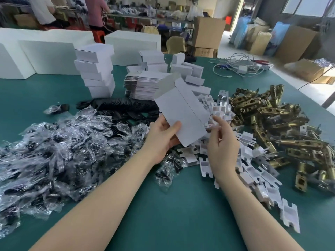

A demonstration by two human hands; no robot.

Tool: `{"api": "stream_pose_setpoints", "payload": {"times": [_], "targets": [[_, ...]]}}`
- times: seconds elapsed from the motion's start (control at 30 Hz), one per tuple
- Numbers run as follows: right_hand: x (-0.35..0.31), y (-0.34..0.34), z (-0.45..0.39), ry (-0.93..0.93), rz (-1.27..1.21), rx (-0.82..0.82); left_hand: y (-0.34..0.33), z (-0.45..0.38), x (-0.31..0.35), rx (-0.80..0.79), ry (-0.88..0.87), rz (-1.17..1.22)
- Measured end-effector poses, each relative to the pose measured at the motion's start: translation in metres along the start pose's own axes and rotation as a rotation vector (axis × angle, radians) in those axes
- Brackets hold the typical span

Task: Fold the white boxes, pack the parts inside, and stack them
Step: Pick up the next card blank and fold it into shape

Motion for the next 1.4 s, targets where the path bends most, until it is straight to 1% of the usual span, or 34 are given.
{"api": "stream_pose_setpoints", "payload": {"times": [0.07,0.1,0.17,0.23,0.3,0.37,0.5,0.6,0.67,0.87,0.97,1.03,1.17,1.3,1.4], "targets": [[0.001,0.001,0.002,-0.007,-0.019,-0.015,0.001,0.001,-0.002,-0.017,0.01,0.013],[-0.001,0.001,0.003,0.023,-0.006,-0.035,0.001,0.001,-0.003,-0.023,0.013,0.006],[-0.006,0.0,0.006,0.141,0.077,-0.074,0.0,-0.001,-0.006,-0.042,0.012,-0.016],[-0.013,-0.001,0.011,0.24,0.154,-0.067,-0.001,0.001,-0.007,-0.072,0.016,-0.034],[-0.019,-0.001,0.013,0.296,0.188,-0.05,-0.003,0.003,-0.006,-0.103,0.015,-0.068],[-0.025,-0.003,0.016,0.335,0.203,-0.074,-0.007,0.006,-0.003,-0.124,0.018,-0.092],[-0.042,-0.006,0.023,0.4,0.208,-0.165,-0.018,0.01,0.002,-0.157,0.116,-0.002],[-0.046,-0.009,0.025,0.364,0.212,-0.218,-0.026,0.016,0.001,-0.227,0.191,0.074],[-0.045,-0.008,0.026,0.31,0.174,-0.227,-0.027,0.02,0.001,-0.226,0.254,0.143],[-0.038,-0.006,0.027,0.154,0.068,-0.254,-0.026,0.02,0.004,-0.252,0.277,0.083],[-0.031,-0.005,0.023,0.144,0.092,-0.224,-0.025,0.018,0.011,-0.279,0.296,0.078],[-0.025,-0.004,0.021,0.147,0.118,-0.215,-0.022,0.016,0.012,-0.315,0.284,0.083],[-0.015,-0.009,0.021,0.112,0.156,-0.274,-0.02,0.018,-0.001,-0.324,0.282,0.0],[-0.009,-0.01,0.019,0.045,0.139,-0.274,-0.014,0.016,-0.01,-0.254,0.188,-0.029],[-0.007,-0.008,0.017,0.029,0.119,-0.253,-0.011,0.016,-0.012,-0.265,0.137,-0.047]]}}
Point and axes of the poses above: each hand's wrist, its own z-axis away from the middle knuckle, its own y-axis out of the back of the hand, x = y × z, the point moved 4 cm from there along -z, towards the middle knuckle, and after that the axes turned 12 degrees about x, right-handed, at the moved point
